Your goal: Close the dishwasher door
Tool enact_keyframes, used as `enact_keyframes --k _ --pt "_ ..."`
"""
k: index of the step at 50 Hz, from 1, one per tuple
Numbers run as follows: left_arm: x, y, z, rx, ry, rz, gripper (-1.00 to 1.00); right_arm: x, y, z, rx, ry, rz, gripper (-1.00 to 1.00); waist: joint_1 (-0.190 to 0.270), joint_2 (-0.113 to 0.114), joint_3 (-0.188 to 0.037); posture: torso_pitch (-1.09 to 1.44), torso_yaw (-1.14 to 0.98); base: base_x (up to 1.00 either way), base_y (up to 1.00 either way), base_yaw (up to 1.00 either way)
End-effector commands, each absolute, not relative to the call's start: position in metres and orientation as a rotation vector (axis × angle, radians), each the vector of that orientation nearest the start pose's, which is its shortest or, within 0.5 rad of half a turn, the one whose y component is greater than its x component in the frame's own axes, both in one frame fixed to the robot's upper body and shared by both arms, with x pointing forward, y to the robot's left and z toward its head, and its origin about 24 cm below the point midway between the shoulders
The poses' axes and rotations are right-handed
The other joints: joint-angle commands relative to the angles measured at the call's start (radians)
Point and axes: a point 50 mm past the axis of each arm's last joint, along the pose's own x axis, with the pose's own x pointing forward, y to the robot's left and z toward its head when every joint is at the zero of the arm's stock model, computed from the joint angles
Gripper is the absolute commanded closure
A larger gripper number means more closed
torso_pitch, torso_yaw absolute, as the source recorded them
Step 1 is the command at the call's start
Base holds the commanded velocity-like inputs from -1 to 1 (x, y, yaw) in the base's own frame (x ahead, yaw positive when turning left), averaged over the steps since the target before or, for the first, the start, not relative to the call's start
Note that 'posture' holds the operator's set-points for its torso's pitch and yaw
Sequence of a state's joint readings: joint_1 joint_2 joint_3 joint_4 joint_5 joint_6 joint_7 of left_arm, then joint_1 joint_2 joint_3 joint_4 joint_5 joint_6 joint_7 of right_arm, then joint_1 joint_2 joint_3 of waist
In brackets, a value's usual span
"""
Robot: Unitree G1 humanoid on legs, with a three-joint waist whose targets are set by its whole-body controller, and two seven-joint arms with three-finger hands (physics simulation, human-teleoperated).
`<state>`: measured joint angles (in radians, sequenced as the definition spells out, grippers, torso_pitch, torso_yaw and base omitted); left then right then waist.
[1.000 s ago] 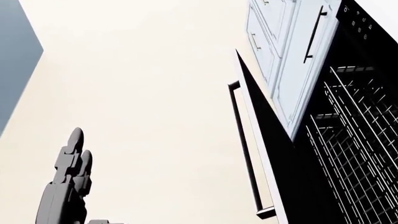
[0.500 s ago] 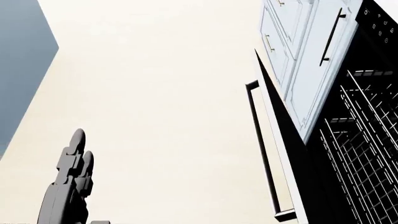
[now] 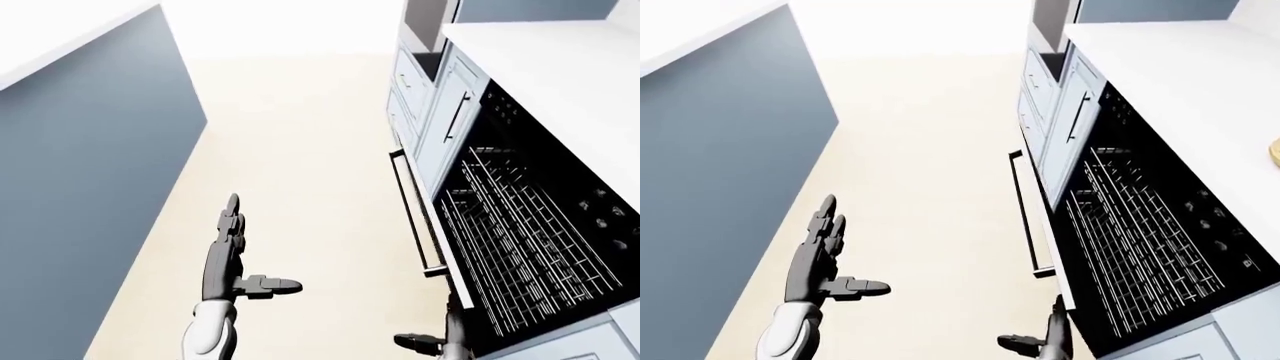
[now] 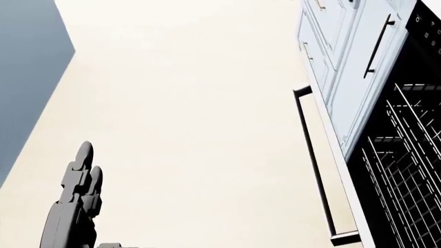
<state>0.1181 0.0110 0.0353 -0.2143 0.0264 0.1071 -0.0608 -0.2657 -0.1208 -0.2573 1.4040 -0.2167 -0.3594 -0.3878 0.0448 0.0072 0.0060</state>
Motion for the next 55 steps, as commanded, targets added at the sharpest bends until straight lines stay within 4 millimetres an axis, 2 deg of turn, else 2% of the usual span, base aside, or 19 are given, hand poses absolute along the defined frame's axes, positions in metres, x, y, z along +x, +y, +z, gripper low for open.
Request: enact_keyframes --k 1,30,37,55 --pt "0.233 0.163 0.07 0.048 -0.078 0.006 -1.0 0.18 -0.251 -0.116 -0.286 0.715 -0.641 -1.0 -0.013 -0.01 -0.014 0.0 0.0 0.0 0.0 0.0" --pt "0.232 0.163 0.07 0.048 -0.078 0.005 -1.0 0.15 -0.292 -0.11 -0.33 0.683 -0.834 -1.0 -0.013 -0.017 -0.008 0.0 0.0 0.0 0.0 0.0" --pt "0.232 0.163 0.071 0.048 -0.079 0.005 -1.0 0.147 -0.298 -0.108 -0.353 0.684 -0.861 -1.0 -0.016 -0.015 -0.005 0.0 0.0 0.0 0.0 0.0" --pt "0.23 0.161 0.069 0.051 -0.078 -0.001 -1.0 0.139 -0.331 -0.094 -0.385 0.654 -0.94 -1.0 -0.025 -0.009 0.002 0.0 0.0 0.0 0.0 0.0"
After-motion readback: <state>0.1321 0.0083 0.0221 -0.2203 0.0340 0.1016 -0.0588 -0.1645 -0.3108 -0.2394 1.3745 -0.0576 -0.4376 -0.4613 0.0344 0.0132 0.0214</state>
